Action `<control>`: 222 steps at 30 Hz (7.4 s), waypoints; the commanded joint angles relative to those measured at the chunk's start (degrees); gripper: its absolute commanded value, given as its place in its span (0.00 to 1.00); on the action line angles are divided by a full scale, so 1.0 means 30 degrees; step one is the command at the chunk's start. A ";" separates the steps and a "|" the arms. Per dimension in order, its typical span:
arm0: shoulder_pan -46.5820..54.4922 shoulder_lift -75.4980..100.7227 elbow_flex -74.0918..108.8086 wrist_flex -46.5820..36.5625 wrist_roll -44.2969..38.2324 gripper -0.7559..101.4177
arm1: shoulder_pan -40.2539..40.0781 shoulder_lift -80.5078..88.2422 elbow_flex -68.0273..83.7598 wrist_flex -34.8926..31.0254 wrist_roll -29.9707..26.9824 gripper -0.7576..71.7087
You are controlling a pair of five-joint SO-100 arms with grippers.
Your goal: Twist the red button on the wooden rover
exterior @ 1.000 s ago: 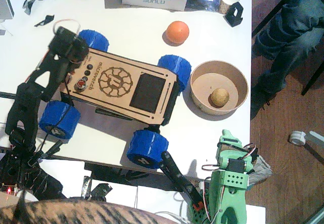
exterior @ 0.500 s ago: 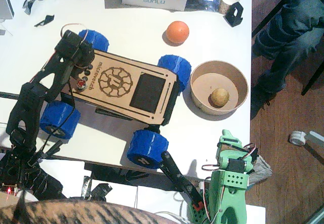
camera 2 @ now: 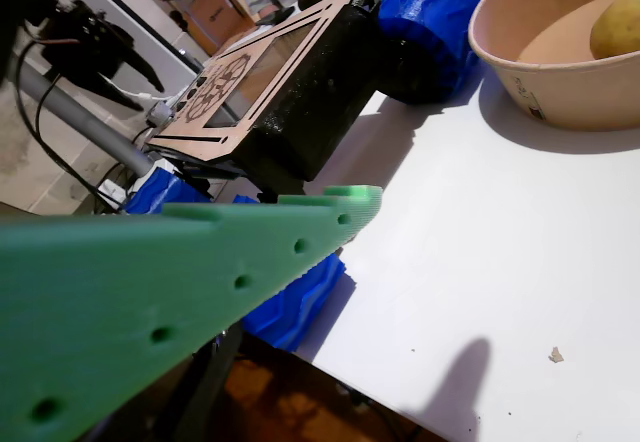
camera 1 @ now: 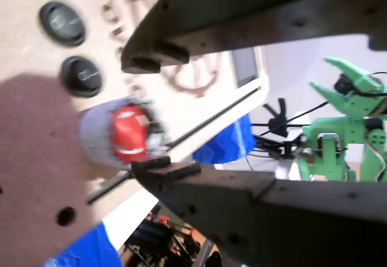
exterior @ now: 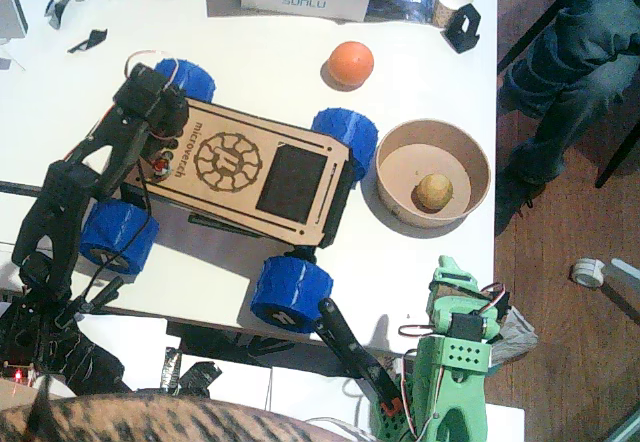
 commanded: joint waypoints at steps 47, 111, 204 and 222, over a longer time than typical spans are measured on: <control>0.1348 -0.1348 -0.0850 0.2109 0.0059 0.22 | 0.0088 -0.0088 -0.0117 -0.0088 0.0000 0.29; 0.1025 -0.1553 -0.0791 0.1553 0.0029 0.22 | 0.0088 -0.0088 -0.0117 -0.0088 0.0000 0.29; 0.1729 -0.1377 -0.0820 0.1670 1.3066 0.01 | 0.0088 -0.0088 -0.0117 -0.0088 0.0000 0.29; 0.1758 -0.1230 -0.0820 0.1582 1.8516 0.00 | 0.0088 -0.0088 -0.0117 -0.0088 0.0000 0.29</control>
